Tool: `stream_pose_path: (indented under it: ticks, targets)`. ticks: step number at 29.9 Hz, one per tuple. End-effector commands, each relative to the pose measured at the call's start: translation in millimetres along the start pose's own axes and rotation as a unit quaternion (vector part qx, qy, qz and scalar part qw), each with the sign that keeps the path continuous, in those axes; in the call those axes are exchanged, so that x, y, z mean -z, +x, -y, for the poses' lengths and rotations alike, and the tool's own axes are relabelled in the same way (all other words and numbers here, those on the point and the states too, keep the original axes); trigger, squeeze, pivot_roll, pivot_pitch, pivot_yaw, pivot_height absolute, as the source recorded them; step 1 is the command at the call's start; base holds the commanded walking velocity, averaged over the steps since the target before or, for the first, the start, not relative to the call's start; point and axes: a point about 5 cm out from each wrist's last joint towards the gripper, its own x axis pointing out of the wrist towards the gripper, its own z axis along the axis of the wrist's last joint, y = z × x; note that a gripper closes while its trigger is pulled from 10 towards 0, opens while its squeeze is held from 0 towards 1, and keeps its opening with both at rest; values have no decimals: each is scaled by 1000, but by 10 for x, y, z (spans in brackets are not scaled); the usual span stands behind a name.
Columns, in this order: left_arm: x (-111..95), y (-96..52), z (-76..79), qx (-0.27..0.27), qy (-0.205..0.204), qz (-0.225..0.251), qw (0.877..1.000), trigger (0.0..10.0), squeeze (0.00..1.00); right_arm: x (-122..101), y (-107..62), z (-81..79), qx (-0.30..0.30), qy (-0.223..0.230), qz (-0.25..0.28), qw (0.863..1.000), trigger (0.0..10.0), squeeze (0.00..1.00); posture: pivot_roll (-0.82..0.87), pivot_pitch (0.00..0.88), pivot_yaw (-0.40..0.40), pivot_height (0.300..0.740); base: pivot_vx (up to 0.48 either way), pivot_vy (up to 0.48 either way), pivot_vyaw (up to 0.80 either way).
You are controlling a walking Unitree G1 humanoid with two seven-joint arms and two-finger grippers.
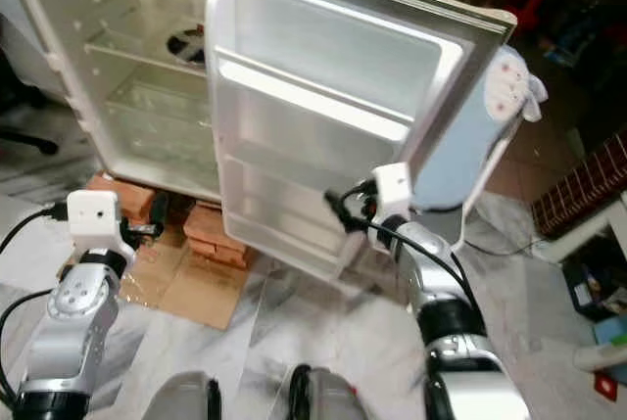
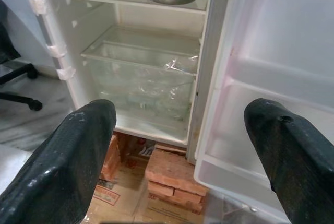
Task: Restocking fridge
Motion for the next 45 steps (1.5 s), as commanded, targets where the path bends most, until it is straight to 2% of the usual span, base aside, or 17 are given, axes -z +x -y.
stream_pose_path:
  ticks: [1, 4, 8, 13, 17, 21, 22, 24, 26, 28, 30, 31, 34, 36, 40, 42, 45]
  targets:
    - [5, 5, 31, 4, 4, -4, 1000, 10000, 0, -95, -39, 222, 60, -32, -19, 998, 10000, 0, 133, 133, -126, 740, 0, 0, 0]
    - [4, 4, 27, 3, 4, -5, 1000, 10000, 0, -138, -43, 270, 81, -37, -17, 996, 10000, 0, 133, 133, -126, 740, 0, 0, 0]
    - [18, -13, -5, 0, 8, -8, 1000, 10000, 0, -646, -52, 446, 183, -8, 76, 980, 10000, 0, 141, 135, -125, 740, 0, 0, 0]
    - [15, -16, 10, 2, 9, -9, 1000, 10000, 0, -1026, -1, 338, 180, 14, 161, 970, 10000, 0, 145, 133, -124, 740, 0, 0, 0]
    - [14, -16, 24, 3, 9, -8, 1000, 10000, 0, -1139, 37, 272, 169, 25, 189, 967, 10000, 0, 145, 133, -125, 740, 0, 0, 0]
    - [11, -17, 35, 4, 10, -8, 1000, 10000, 0, -1196, 103, 136, 119, 54, 208, 969, 10000, 0, 148, 133, -126, 740, 0, 0, 0]
    - [16, -21, 34, 4, 10, -9, 1000, 10000, 0, -1202, 114, 4, 21, 82, 220, 972, 10000, 0, 146, 132, -130, 740, 0, 0, 0]
    - [24, -26, 27, 5, 10, -10, 1000, 10000, 0, -1175, 86, -124, -79, 90, 219, 968, 10000, 0, 146, 132, -130, 740, 0, 0, 0]
    - [32, -31, 22, 6, 9, -12, 1000, 10000, 0, -1085, 35, -204, -149, 73, 199, 966, 10000, 0, 139, 130, -130, 740, 0, 0, 0]
    - [72, -52, 50, 20, 5, -25, 999, 10000, 0, -809, -85, -210, -220, 14, 145, 965, 10000, 0, 133, 130, -129, 740, 0, 0, 0]
    - [96, -70, 75, 27, 8, -31, 999, 10000, 0, -633, -125, -141, -223, -18, 105, 969, 10000, 0, 128, 129, -127, 740, 0, 0, 0]
    - [119, -98, 102, 33, 3, -36, 999, 10000, 0, -438, -139, 9, -191, -57, 52, 978, 10000, 0, 126, 129, -125, 740, 0, 0, 0]
    - [158, -142, 151, 40, 1, -44, 998, 10000, 0, -221, -198, 297, -99, -105, -31, 989, 10000, 0, 130, 127, -122, 740, 0, 0, 0]
    - [163, -154, 171, 45, 2, -45, 998, 10000, 0, -177, -234, 371, -77, -113, -56, 989, 10000, 0, 130, 127, -122, 740, 0, 0, 0]
    - [168, -180, 207, 60, -6, -52, 997, 10000, 0, -66, -319, 542, -19, -223, -136, 965, 10000, 0, 144, 121, -121, 740, 0, 0, 0]
    - [169, -184, 199, 58, -5, -52, 997, 10000, 0, -86, -324, 612, 24, -251, -147, 957, 10000, 0, 145, 121, -122, 740, 0, 0, 0]
    - [175, -202, 189, 57, -6, -56, 997, 10000, 0, -448, -250, 708, 156, -233, -62, 958, 10000, 0, 157, 120, -119, 740, 0, 0, 0]
